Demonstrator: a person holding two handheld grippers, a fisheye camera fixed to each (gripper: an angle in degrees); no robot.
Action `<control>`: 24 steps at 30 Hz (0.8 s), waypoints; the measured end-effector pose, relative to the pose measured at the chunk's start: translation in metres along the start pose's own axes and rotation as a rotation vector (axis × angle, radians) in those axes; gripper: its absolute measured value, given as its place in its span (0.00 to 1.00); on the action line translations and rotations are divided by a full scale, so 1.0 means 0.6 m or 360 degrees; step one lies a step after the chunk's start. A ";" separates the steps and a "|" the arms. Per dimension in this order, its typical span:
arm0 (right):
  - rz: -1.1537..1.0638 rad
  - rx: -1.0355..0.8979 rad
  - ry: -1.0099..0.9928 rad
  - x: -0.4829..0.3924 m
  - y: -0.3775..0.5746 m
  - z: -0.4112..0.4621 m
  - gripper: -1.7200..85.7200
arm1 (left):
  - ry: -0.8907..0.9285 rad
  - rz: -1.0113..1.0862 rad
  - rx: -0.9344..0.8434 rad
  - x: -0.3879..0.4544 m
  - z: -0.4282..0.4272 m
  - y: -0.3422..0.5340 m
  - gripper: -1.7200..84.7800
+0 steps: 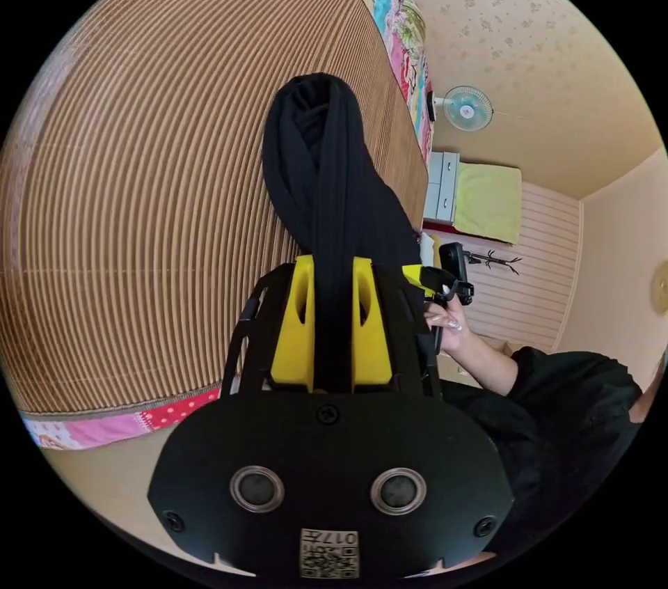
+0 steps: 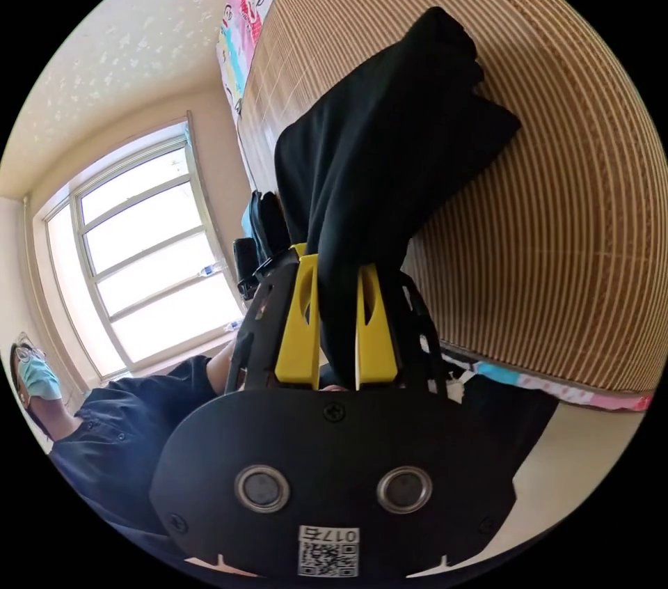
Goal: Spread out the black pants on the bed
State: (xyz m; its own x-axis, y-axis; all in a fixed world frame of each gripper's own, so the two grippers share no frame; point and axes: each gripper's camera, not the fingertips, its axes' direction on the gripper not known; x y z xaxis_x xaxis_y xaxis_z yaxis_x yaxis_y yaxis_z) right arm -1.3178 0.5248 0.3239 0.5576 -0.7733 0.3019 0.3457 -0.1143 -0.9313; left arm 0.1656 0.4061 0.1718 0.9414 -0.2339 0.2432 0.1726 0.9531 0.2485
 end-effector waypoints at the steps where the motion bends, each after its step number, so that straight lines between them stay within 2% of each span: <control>1: -0.0004 -0.0019 -0.0051 -0.021 0.010 0.017 0.10 | 0.0000 0.0029 0.0026 0.004 -0.043 0.017 0.11; 6: -0.0142 -0.0122 -0.0197 -0.146 0.020 0.085 0.10 | -0.0094 0.0138 0.0199 0.047 -0.230 0.078 0.11; 14: -0.0588 -0.0341 -0.0396 -0.419 0.002 0.244 0.10 | -0.0447 0.0335 0.0713 0.149 -0.588 0.199 0.12; 16: -0.0718 -0.0365 -0.0423 -0.494 -0.006 0.314 0.11 | -0.0558 0.0327 0.0749 0.147 -0.647 0.209 0.13; 18: -0.0744 -0.0427 -0.0316 -0.526 -0.016 0.377 0.12 | -0.0671 0.0166 0.0711 0.113 -0.688 0.209 0.14; 20: -0.0700 -0.0533 -0.0077 -0.525 -0.025 0.444 0.13 | -0.0824 -0.0238 0.0699 0.032 -0.711 0.217 0.16; 22: -0.0616 -0.0687 0.0175 -0.479 -0.021 0.501 0.14 | -0.0899 -0.0431 0.0693 -0.023 -0.700 0.236 0.16; 24: -0.0621 -0.0737 0.0226 -0.430 -0.011 0.499 0.14 | -0.0885 -0.0596 0.0745 -0.065 -0.678 0.269 0.16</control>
State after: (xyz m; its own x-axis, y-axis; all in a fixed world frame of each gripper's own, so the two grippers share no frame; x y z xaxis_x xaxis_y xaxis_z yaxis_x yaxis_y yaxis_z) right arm -1.2378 0.9116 0.3129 0.3394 -0.6917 0.6374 0.1231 -0.6392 -0.7592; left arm 0.2746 0.6470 -0.1787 0.5427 -0.6993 0.4653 0.1927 0.6429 0.7414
